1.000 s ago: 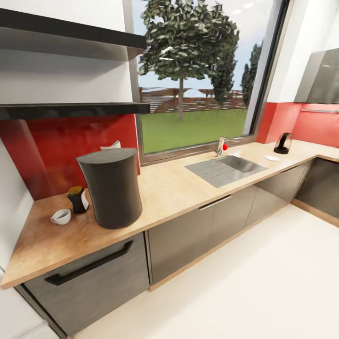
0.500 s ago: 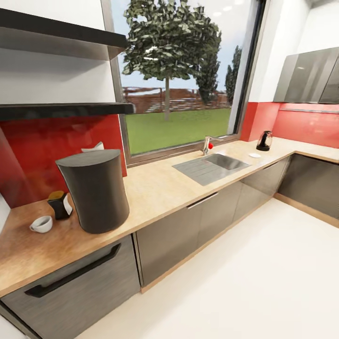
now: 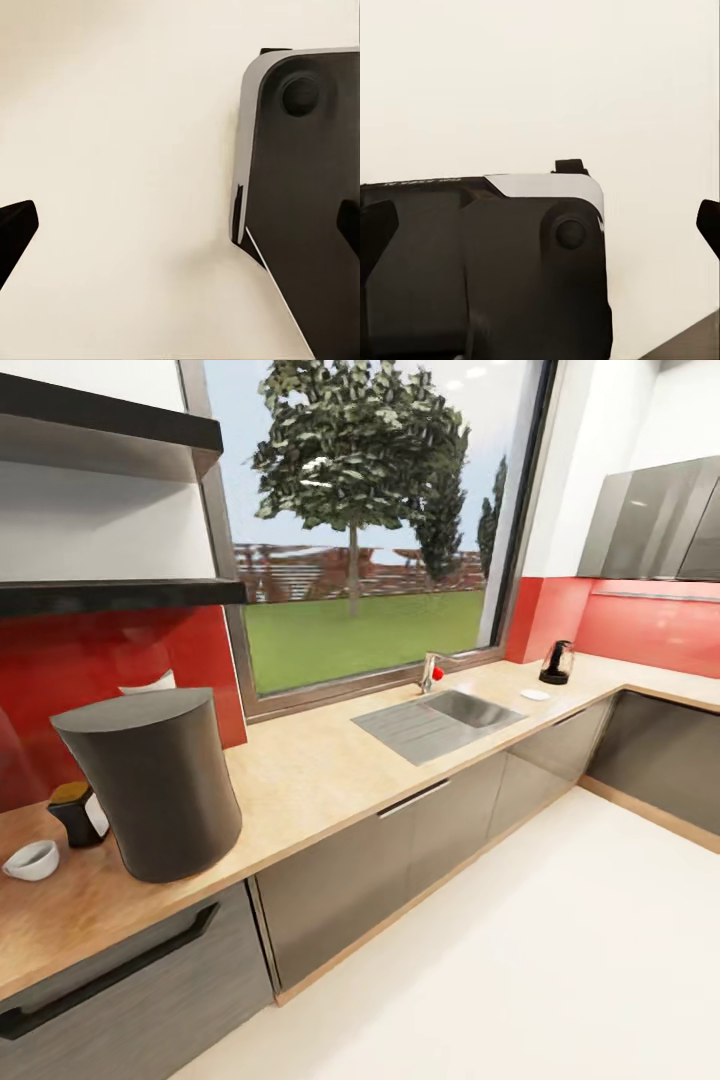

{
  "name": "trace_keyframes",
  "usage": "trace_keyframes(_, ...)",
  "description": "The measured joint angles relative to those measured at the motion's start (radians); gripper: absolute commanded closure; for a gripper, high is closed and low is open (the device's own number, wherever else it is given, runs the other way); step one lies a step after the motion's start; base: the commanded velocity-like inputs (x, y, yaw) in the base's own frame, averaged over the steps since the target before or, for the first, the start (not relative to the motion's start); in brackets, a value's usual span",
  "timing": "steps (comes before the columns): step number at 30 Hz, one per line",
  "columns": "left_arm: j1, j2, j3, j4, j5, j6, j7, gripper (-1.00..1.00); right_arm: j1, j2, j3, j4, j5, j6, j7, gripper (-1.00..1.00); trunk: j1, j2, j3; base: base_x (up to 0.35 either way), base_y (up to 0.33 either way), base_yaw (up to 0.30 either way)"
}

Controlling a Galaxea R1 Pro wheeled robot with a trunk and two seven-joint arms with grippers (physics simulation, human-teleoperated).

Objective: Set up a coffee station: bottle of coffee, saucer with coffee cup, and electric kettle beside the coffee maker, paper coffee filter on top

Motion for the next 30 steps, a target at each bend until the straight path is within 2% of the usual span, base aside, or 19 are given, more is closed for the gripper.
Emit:
trace_keyframes(8,0.003,0.002,0.000,0.000,-0.001,-0.001,0.000,-1.00,0.000,-0.002,0.000,0.000,0.000,0.000,0.000,-1.00,0.000,0.000,0.001,0.199,-0.270,-0.072)
trace_keyframes(20,0.003,0.001,-0.001,0.000,0.001,0.000,0.000,-1.00,0.000,-0.002,0.000,0.000,0.000,0.000,0.000,-1.00,0.000,0.000,0.005,0.171,-0.284,-0.281)
trace_keyframes(30,0.003,0.000,0.001,0.000,0.002,-0.001,0.000,-1.00,0.000,-0.002,0.000,0.000,0.001,0.000,0.000,-1.00,0.000,0.000,0.005,0.248,-0.243,-0.295)
